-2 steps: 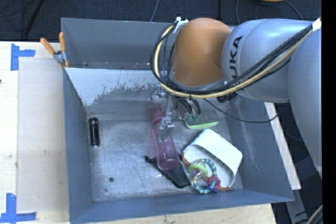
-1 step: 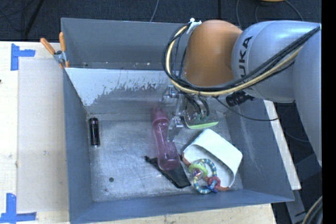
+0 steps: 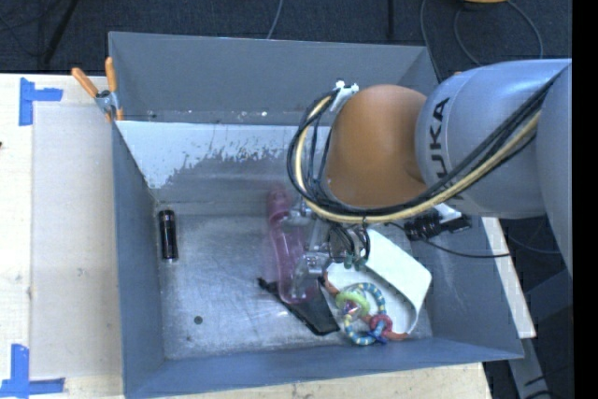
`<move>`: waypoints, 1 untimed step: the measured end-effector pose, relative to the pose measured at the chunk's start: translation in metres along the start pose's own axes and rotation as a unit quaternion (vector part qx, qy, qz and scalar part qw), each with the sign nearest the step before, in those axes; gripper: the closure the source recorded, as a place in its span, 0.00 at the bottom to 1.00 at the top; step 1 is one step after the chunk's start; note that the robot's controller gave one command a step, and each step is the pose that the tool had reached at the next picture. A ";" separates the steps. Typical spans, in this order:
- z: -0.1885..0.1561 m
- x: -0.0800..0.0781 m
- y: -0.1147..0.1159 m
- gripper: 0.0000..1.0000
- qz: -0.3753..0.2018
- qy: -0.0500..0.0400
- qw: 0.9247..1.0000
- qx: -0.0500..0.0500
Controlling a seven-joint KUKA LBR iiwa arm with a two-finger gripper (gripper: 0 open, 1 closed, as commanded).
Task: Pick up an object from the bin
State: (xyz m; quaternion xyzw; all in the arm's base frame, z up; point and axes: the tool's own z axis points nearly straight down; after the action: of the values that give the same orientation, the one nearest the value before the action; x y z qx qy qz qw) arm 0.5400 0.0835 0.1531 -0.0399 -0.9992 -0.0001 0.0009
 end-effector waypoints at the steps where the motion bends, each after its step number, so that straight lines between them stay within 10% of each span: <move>1: 0.055 0.019 -0.008 0.00 -0.015 -0.003 1.000 0.000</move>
Offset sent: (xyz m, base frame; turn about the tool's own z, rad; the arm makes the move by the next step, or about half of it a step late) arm -0.0371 -0.0186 -0.0831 0.1946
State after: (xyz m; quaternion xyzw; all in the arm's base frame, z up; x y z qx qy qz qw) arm 0.5204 0.0768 0.0984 -0.0250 -0.9997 -0.0005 -0.0020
